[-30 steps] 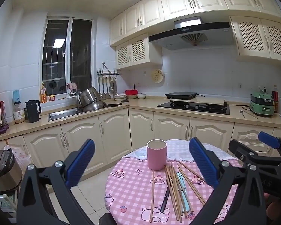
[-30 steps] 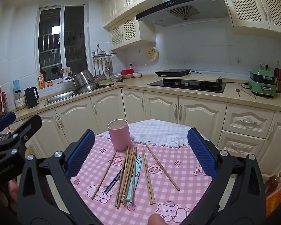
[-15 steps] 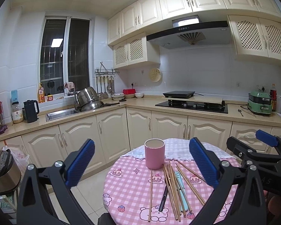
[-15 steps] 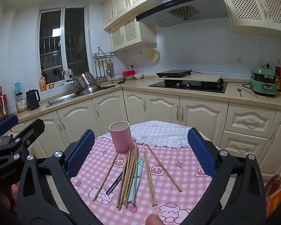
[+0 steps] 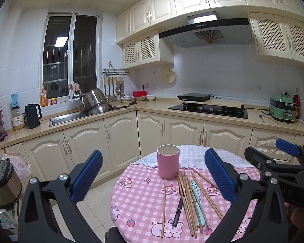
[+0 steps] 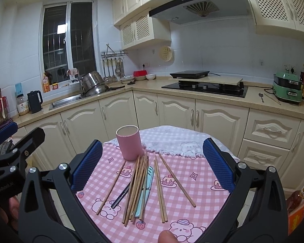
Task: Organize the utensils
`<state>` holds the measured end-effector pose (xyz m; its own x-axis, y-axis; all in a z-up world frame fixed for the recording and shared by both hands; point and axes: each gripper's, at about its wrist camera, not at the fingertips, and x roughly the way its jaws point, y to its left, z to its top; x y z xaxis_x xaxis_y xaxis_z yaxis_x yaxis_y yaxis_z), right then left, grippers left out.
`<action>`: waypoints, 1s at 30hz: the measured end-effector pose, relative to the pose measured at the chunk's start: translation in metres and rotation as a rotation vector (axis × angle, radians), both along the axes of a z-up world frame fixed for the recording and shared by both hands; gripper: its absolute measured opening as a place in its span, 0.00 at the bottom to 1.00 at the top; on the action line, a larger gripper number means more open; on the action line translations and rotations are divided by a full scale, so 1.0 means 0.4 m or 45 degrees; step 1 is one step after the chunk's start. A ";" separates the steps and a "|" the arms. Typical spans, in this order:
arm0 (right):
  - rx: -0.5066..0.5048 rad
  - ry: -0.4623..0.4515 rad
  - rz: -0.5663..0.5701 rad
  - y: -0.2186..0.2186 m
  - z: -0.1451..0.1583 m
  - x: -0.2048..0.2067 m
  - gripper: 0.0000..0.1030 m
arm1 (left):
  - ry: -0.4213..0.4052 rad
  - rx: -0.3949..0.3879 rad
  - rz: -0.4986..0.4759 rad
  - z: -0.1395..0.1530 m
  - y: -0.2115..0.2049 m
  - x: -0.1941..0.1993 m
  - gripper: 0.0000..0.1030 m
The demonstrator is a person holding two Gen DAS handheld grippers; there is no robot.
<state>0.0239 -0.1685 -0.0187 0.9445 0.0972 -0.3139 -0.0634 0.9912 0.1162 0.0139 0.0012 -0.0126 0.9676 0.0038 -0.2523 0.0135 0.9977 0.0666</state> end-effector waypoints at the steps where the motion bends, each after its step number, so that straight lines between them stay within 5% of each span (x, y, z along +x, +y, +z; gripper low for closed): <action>1: -0.002 0.003 0.002 0.000 -0.001 0.004 0.94 | 0.005 0.001 0.001 -0.004 0.001 0.004 0.96; 13: -0.047 0.065 0.023 0.019 -0.017 0.056 0.94 | 0.079 0.000 0.021 -0.049 0.014 0.067 0.96; 30: -0.102 0.423 -0.002 -0.054 -0.195 0.272 0.94 | 0.449 0.010 0.041 -0.266 0.028 0.334 0.96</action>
<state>0.1328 -0.1902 -0.0966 0.7894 0.0588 -0.6110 -0.0340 0.9981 0.0521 0.1475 0.0122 -0.1190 0.8205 0.0364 -0.5704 0.0053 0.9974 0.0713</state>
